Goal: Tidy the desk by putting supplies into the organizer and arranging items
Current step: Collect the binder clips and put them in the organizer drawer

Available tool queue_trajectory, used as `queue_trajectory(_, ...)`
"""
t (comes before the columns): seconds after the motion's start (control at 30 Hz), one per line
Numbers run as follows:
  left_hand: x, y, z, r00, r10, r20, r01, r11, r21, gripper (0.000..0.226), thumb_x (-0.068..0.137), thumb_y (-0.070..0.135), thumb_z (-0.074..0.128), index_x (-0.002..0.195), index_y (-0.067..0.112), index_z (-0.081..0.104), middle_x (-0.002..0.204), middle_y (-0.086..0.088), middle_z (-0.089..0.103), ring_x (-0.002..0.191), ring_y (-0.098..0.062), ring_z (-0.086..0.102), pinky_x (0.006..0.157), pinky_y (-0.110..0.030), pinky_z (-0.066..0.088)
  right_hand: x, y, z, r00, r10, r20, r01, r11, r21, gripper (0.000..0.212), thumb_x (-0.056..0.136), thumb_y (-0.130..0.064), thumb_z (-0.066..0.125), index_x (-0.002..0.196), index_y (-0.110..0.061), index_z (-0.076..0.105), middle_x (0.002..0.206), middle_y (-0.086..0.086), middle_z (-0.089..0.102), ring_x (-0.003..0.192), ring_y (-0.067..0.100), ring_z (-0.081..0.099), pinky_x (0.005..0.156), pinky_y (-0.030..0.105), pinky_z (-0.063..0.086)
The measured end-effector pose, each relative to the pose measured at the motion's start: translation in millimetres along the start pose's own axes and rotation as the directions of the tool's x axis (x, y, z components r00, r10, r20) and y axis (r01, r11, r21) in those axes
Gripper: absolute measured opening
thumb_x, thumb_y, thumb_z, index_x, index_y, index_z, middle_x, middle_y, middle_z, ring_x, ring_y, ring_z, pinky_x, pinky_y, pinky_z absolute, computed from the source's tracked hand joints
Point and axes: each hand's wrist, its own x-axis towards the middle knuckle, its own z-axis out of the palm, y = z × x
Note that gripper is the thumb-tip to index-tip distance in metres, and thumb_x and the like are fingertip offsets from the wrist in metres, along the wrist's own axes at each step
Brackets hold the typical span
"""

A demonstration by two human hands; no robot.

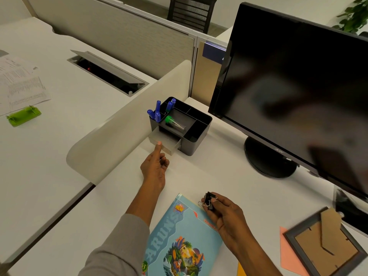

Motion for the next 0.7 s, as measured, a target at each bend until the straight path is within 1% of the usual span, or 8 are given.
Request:
queue_trajectory(0.07, -3.6, -2.7, -5.2, 0.987, 0.145, -0.063, -0.129, 0.97, 0.207, 0.039, 0.09, 0.046, 0.07, 0.093, 0.007, 0.071, 0.074, -0.005, 0.066, 0.061, -0.016, 0.064, 0.068, -0.031, 0.06, 2.2, -1.3, 2.6, 1.0, -0.007, 0.005, 0.007, 1.0, 0.0, 0.021, 0.093, 0.006, 0.058, 0.112, 0.005, 0.066, 0.105, 0.023, 0.074, 0.097, 0.031, 0.073, 0.086, 0.039, 0.059)
queue_trajectory(0.1, -5.2, -5.6, -9.9, 0.957, 0.281, -0.069, -0.234, 0.892, 0.386, 0.037, 0.096, 0.044, 0.061, 0.096, 0.008, 0.07, 0.079, -0.006, 0.069, 0.069, -0.02, 0.068, 0.072, -0.034, 0.061, 3.5, -2.7, 5.1, 1.0, -0.012, 0.009, 0.012, 1.0, -0.004, 0.021, 0.093, 0.006, 0.058, 0.112, 0.004, 0.067, 0.105, 0.022, 0.074, 0.097, 0.031, 0.073, 0.086, 0.039, 0.059)
queue_trajectory(0.2, -6.5, -22.6, -29.1, 0.749, 0.619, 0.237, -0.551, 0.384, 0.741, 0.023, 0.101, 0.02, 0.055, 0.114, 0.004, 0.066, 0.105, -0.009, 0.068, 0.098, -0.026, 0.065, 0.088, -0.036, 0.054, 10.9, -8.8, 19.3, 0.998, -0.054, 0.04, 0.055, 0.998, -0.031, 0.021, 0.093, 0.006, 0.058, 0.111, 0.003, 0.068, 0.106, 0.023, 0.073, 0.098, 0.03, 0.073, 0.088, 0.037, 0.059)
queue_trajectory(0.27, -0.8, -40.7, -42.9, 0.685, 0.583, 0.437, -0.617, 0.144, 0.774, 0.033, 0.1, 0.02, 0.055, 0.129, 0.004, 0.058, 0.129, -0.013, 0.061, 0.123, -0.028, 0.054, 0.104, -0.037, 0.046, 16.6, -16.9, 35.9, 0.992, -0.109, 0.07, 0.114, 0.991, -0.076, 0.02, 0.094, 0.005, 0.057, 0.11, 0.001, 0.069, 0.108, 0.023, 0.072, 0.098, 0.03, 0.073, 0.091, 0.038, 0.058)
queue_trajectory(0.4, 0.7, -57.8, -53.5, 0.67, 0.468, 0.576, -0.584, -0.147, 0.799, 0.049, 0.104, 0.036, 0.043, 0.145, 0.009, 0.045, 0.157, -0.009, 0.039, 0.148, -0.023, 0.029, 0.121, -0.036, 0.027, 25.2, -41.2, 84.2, 0.958, -0.252, 0.14, 0.276, 0.941, -0.197, 0.022, 0.094, 0.001, 0.06, 0.111, -0.01, 0.069, 0.108, 0.017, 0.073, 0.099, 0.026, 0.073, 0.09, 0.038, 0.059)
queue_trajectory(0.53, -2.9, -55.6, -46.0, 0.668, 0.435, 0.603, -0.532, -0.288, 0.797, 0.057, 0.105, 0.043, 0.034, 0.15, 0.01, 0.039, 0.161, -0.009, 0.033, 0.151, -0.023, 0.024, 0.124, -0.035, 0.012, 45.0, -59.2, 134.5, 0.853, -0.473, 0.222, 0.521, 0.754, -0.399, 0.028, 0.094, -0.005, 0.063, 0.11, -0.026, 0.071, 0.108, 0.005, 0.071, 0.102, 0.019, 0.07, 0.088, 0.035, 0.06)
queue_trajectory(0.63, -4.7, -56.6, -44.2, 0.682, 0.436, 0.587, -0.513, -0.286, 0.809, 0.06, 0.104, 0.047, 0.033, 0.152, 0.011, 0.038, 0.161, -0.007, 0.032, 0.152, -0.022, 0.023, 0.124, -0.034, 0.011, 61.8, -63.9, 166.1, 0.709, -0.609, 0.354, 0.685, 0.478, -0.55, 0.026, 0.093, -0.008, 0.065, 0.115, -0.021, 0.072, 0.112, 0.0, 0.072, 0.102, 0.011, 0.068, 0.091, 0.033, 0.058)
queue_trajectory(0.7, -4.3, -56.5, -44.3, 0.691, 0.434, 0.579, -0.505, -0.284, 0.815, 0.062, 0.104, 0.049, 0.032, 0.152, 0.012, 0.037, 0.162, -0.007, 0.031, 0.152, -0.022, 0.022, 0.125, -0.035, 0.012, 69.9, -63.3, 181.8, 0.627, -0.623, 0.468, 0.74, 0.286, -0.609, 0.027, 0.094, -0.009, 0.064, 0.118, -0.018, 0.071, 0.116, 0.002, 0.071, 0.103, 0.009, 0.065, 0.092, 0.019, 0.053)
